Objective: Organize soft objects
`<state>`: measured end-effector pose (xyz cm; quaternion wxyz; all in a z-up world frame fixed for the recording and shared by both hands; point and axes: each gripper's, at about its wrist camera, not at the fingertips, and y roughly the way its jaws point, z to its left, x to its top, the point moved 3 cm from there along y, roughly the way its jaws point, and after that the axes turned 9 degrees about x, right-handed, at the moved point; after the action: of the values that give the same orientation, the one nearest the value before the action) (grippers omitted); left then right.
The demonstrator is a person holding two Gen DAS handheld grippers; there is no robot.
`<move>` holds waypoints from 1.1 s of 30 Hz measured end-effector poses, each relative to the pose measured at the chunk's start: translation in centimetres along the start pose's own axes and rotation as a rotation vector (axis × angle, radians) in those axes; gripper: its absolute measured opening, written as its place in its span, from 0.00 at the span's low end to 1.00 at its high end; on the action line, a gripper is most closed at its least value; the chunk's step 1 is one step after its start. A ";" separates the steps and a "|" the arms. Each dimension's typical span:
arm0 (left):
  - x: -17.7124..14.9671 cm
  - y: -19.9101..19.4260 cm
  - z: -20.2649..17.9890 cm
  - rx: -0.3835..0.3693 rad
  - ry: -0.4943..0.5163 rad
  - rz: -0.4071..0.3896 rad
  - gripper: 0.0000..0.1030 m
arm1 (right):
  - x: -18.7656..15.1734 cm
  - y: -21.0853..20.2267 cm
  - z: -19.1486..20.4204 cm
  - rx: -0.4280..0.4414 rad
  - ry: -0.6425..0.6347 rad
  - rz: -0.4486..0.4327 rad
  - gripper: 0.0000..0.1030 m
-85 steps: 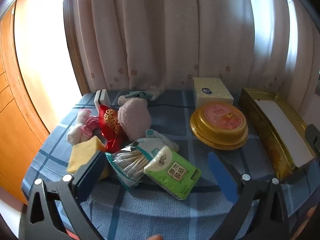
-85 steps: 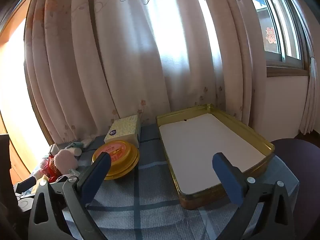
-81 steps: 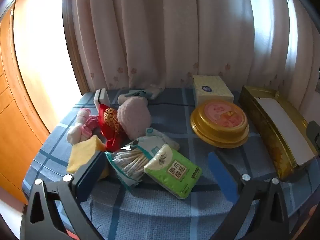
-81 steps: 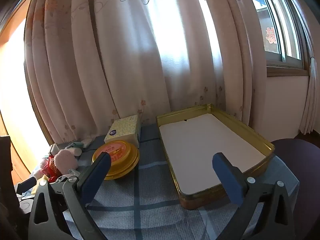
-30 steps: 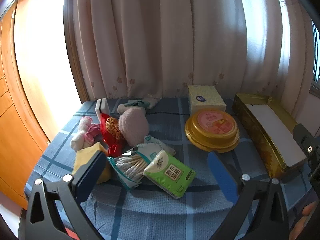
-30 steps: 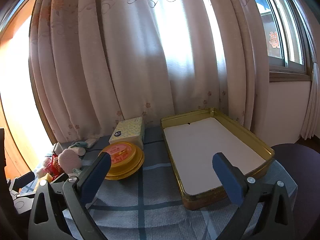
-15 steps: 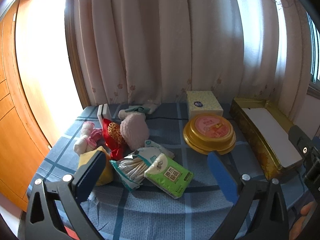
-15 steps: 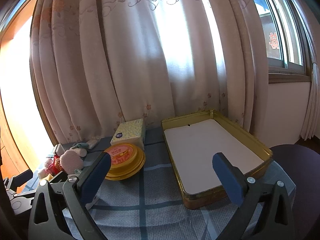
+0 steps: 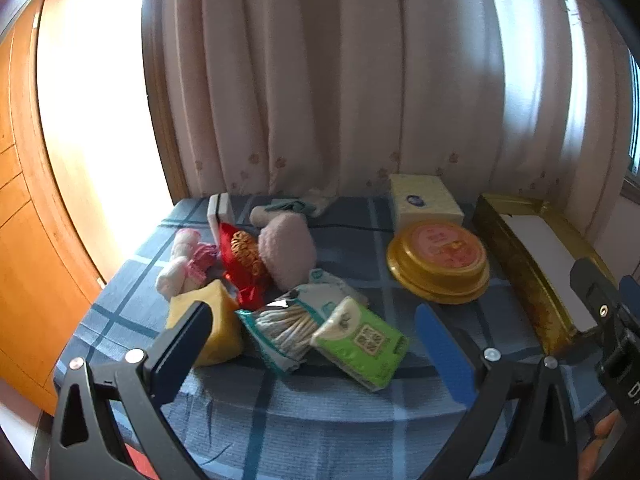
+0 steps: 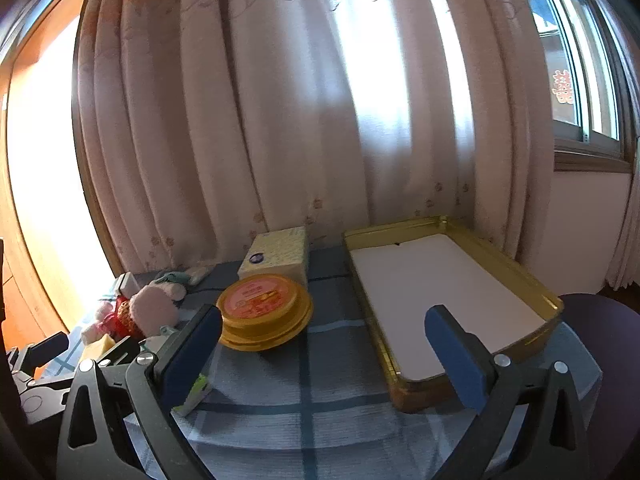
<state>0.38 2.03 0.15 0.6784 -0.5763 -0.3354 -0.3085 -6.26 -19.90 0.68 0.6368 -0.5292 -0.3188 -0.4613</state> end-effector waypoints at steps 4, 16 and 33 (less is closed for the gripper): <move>-0.2 1.1 1.0 0.007 -0.013 0.021 1.00 | -0.2 0.7 1.0 0.017 -0.018 0.011 0.99; -0.4 3.1 2.2 0.011 -0.022 0.060 1.00 | -0.6 2.6 2.6 0.038 -0.038 0.051 0.99; -5.6 7.2 12.4 0.138 -0.083 0.211 0.93 | -5.6 5.0 7.0 0.280 -0.137 0.224 0.82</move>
<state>1.69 15.48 -7.16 0.7307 -0.5726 -0.3210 -0.1876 -3.08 -11.68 -4.56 0.7283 -0.4981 -0.3615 -0.3014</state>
